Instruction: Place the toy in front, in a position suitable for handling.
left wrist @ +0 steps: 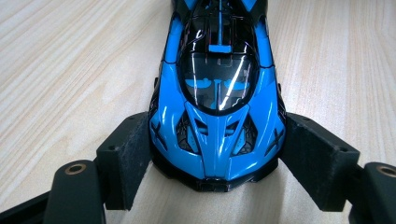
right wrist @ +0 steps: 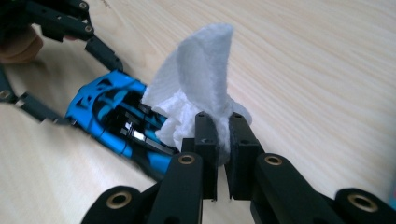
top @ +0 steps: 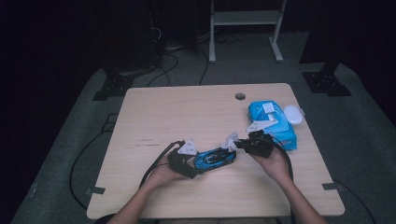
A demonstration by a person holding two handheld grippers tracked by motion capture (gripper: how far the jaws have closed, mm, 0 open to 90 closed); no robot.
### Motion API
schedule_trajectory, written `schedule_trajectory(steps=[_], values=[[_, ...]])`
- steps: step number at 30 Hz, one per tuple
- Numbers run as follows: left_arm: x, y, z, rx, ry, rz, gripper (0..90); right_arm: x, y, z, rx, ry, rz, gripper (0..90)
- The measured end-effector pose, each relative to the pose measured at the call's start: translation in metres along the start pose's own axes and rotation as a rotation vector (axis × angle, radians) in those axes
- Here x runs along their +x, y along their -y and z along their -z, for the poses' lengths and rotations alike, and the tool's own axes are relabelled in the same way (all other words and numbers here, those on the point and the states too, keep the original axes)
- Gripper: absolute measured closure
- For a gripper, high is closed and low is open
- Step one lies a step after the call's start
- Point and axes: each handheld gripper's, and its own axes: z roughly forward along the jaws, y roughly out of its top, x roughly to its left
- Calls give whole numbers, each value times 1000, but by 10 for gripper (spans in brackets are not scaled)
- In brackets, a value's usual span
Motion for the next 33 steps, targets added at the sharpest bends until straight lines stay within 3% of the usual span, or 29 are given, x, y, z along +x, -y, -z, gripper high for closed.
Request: schedule_trajectory(steps=[4, 8, 10, 15, 18, 21, 26, 30, 33], values=[[0, 0, 0, -2, 0, -1, 257, 2, 8, 17, -5, -28, -5, 839], [0, 0, 0, 1, 0, -4, 258, 7, 13, 19, 11, -56, -3, 838], [0, 0, 0, 2, 1, -5, 257, 7, 16, 10, 48, -65, 3, 836], [0, 0, 0, 2, 2, -2, 258, 4, 18, -9, 74, -55, 7, 834], [1, 0, 0, 3, 5, -5, 258, 1, 11, -18, 47, -6, 6, 834], [1, -1, 0, 6, 5, -8, 258, -2, 5, -28, 23, -8, -13, 834], [1, 0, 0, 6, 6, -6, 258, 1, -4, -41, -4, 8, 1, 834], [1, 0, 0, 4, 5, -4, 258, -2, -2, -40, 2, -15, -16, 836], [1, 0, 0, 2, 4, -3, 258, 0, 5, -28, 32, -43, 14, 838]])
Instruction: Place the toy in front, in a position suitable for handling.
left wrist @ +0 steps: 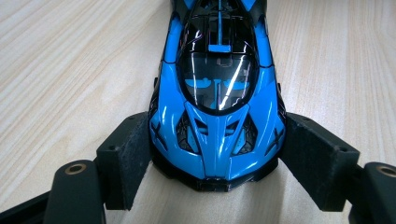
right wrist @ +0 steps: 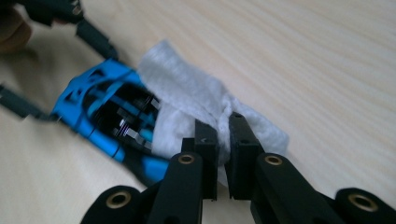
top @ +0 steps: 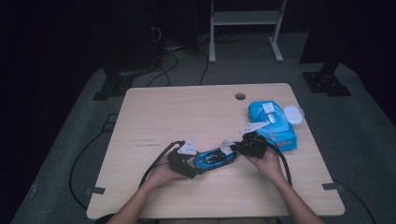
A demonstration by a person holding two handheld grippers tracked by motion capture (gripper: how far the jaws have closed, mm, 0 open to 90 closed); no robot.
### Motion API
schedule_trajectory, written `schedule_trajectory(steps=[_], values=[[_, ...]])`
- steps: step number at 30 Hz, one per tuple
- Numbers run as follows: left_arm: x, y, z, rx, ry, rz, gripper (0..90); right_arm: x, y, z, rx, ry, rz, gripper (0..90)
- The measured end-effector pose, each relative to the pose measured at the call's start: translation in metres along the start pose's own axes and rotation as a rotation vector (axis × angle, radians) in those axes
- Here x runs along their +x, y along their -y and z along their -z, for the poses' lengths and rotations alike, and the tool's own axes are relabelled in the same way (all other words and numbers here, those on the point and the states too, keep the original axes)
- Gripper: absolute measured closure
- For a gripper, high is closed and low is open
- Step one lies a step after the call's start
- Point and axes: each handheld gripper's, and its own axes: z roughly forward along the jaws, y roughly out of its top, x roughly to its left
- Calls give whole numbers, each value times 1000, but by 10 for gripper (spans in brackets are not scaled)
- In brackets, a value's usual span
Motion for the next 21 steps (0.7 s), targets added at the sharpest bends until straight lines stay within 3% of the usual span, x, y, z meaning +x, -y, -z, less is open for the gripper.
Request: schedule_trajectory(steps=[5, 9, 10, 14, 21], values=[[0, 0, 0, 4, 0, -4, 258, 9, 10, 16, 32, -53, 13, 839], [0, 0, 0, 3, -1, -2, 258, 20, 8, 14, 32, -82, 36, 840], [0, 0, 0, 4, -2, -3, 258, 30, 6, 6, 42, -101, 61, 840], [0, 0, 0, 1, -1, 0, 258, 46, -1, -12, 46, -149, 90, 840], [0, 0, 0, 2, 0, 1, 258, 62, -14, -31, 45, -199, 109, 841]])
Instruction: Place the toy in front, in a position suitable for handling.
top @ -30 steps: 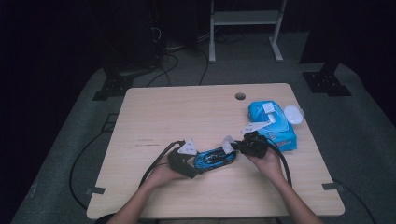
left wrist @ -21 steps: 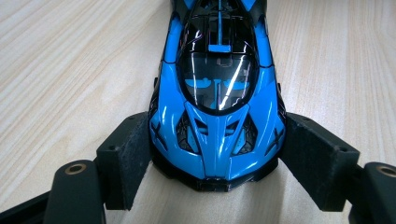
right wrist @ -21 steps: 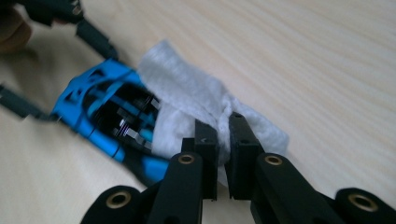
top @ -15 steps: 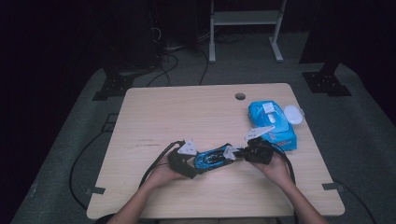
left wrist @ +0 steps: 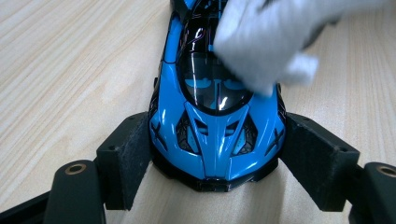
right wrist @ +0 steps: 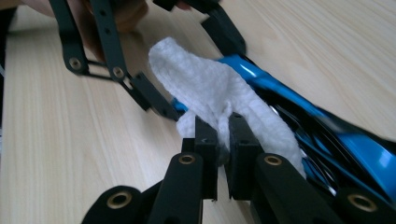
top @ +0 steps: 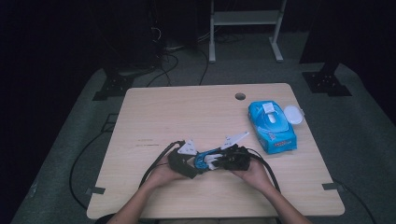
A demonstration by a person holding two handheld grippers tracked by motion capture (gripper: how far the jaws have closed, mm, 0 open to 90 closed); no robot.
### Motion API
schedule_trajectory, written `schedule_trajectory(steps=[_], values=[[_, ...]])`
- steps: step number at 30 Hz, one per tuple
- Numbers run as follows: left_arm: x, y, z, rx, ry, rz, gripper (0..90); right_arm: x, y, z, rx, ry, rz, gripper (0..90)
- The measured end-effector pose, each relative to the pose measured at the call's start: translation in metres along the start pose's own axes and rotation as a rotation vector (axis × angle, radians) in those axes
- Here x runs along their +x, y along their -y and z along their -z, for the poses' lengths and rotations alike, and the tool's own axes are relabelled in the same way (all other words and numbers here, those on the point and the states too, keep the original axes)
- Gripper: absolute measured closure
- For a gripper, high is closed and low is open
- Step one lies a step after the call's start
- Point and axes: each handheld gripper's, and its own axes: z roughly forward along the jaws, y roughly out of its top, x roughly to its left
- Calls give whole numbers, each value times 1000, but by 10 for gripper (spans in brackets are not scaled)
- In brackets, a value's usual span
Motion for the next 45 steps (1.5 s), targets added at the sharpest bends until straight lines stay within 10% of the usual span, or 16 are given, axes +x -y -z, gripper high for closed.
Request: schedule_trajectory(steps=[12, 18, 26, 45], values=[[0, 0, 0, -4, -1, 3, 258, 6, -24, -38, -15, -70, -31, 842], [0, 0, 0, -6, -3, -1, 258, -12, -25, -26, -44, 52, -79, 841], [0, 1, 0, -9, -1, 6, 258, -8, -32, -37, -20, 32, -50, 841], [0, 1, 0, -10, -1, 3, 258, -45, -9, 17, -22, 179, -109, 842]])
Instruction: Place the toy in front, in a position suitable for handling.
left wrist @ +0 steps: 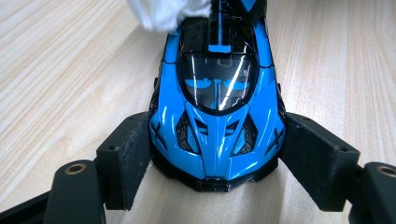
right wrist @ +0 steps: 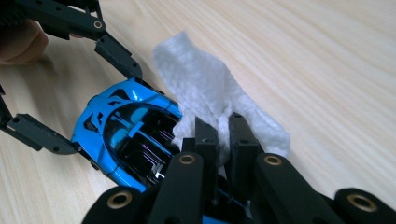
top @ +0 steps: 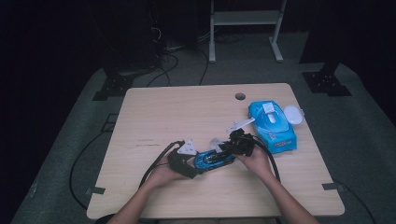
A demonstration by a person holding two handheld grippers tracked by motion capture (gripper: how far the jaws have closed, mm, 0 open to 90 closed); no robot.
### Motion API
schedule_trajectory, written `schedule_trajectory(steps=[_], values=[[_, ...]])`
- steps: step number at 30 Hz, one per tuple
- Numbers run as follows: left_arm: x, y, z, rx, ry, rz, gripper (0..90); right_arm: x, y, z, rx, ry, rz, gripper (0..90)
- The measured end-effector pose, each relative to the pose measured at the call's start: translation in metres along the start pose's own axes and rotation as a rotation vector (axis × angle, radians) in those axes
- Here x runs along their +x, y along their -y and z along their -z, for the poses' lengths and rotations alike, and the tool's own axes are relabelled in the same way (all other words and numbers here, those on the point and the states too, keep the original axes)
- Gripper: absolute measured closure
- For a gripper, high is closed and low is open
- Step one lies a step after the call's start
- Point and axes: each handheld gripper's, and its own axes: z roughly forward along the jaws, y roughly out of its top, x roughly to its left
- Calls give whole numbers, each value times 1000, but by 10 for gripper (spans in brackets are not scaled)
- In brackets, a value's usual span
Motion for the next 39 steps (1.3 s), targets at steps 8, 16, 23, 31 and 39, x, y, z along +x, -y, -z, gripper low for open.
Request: schedule_trajectory(steps=[8, 16, 23, 31, 39], values=[[0, 0, 0, -1, 0, 1, 257, -13, 8, 26, -7, 33, -26, 841], [1, 1, 0, -4, 7, 6, 258, -16, 14, 5, -20, 29, -35, 840], [0, 0, 0, 1, 2, -1, 257, -13, 16, 17, 1, 51, 4, 841], [0, 0, 0, 0, 2, 5, 257, -9, 30, 72, -72, 59, -9, 841], [0, 0, 0, 0, 2, -1, 257, -5, 46, 69, 20, 3, 2, 836]])
